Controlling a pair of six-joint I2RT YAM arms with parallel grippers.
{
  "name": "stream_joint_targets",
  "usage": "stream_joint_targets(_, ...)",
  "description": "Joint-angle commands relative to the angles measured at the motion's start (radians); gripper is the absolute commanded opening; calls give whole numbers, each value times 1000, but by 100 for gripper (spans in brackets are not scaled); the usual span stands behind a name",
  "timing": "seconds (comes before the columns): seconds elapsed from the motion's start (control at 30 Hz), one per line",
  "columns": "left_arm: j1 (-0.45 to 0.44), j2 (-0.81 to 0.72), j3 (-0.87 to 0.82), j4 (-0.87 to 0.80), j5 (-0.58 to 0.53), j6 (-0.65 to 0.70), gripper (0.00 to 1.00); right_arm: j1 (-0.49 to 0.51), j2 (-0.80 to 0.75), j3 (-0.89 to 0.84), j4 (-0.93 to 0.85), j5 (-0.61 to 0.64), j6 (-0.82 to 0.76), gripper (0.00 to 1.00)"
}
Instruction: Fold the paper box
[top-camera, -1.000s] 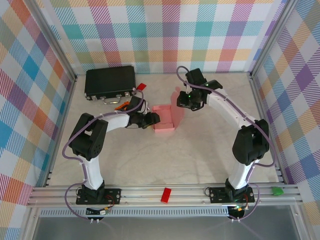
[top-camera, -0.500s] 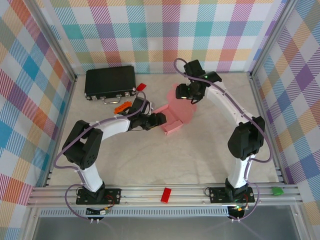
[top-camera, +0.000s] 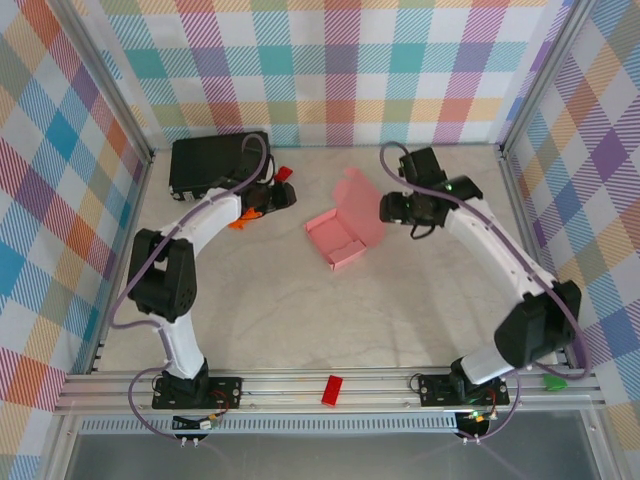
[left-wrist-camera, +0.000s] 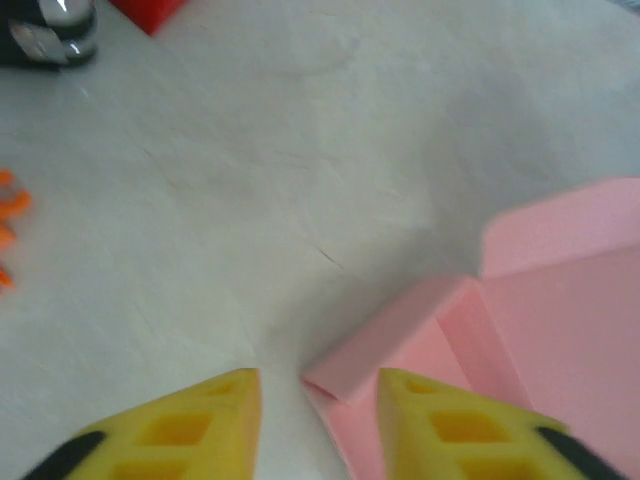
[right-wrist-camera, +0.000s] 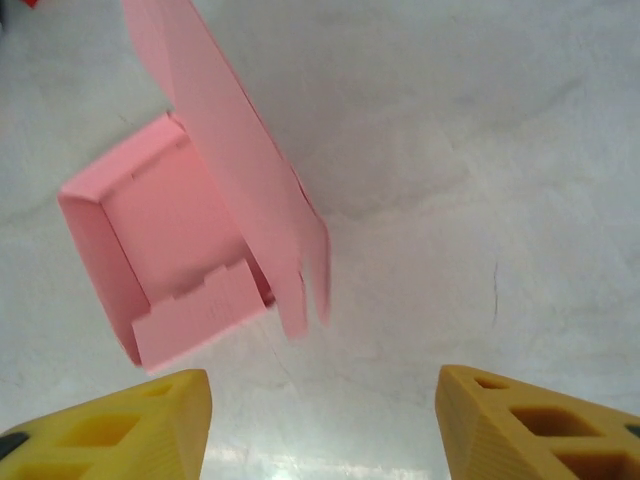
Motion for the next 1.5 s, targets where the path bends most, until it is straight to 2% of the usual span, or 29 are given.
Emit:
stream_joint_targets(0.0,1,107,103,-117,-37,88,26,0,-97,-140,61,-37,38,59)
stream_joint_targets(0.07,1,172,162,-140,-27,103,18,0,-164,-238,93,-58,47,56)
stream_joint_targets(0.13,1,223,209,-146,-3,108,15,1,-215,-324,132,-86,67,51)
stream_joint_targets(0.33,-5,335,289,-155,94,101,15,18,-252,-545,330,-185,166,41)
stream_joint_targets(0.5,-29,361,284,-166,151,128,15,75,-187,-635,504,-158,242,36)
stream_joint_targets(0.8,-73,297,143,-162,156,110,15,92,-45,-622,644,-86,277,34)
stream_joint_targets(1.17,-112,99,-202,45,227,-14,15,89,101,-514,596,1,200,34)
stream_joint_targets(1.47,-146,50,-296,150,279,-51,16,56,161,-444,559,27,135,36)
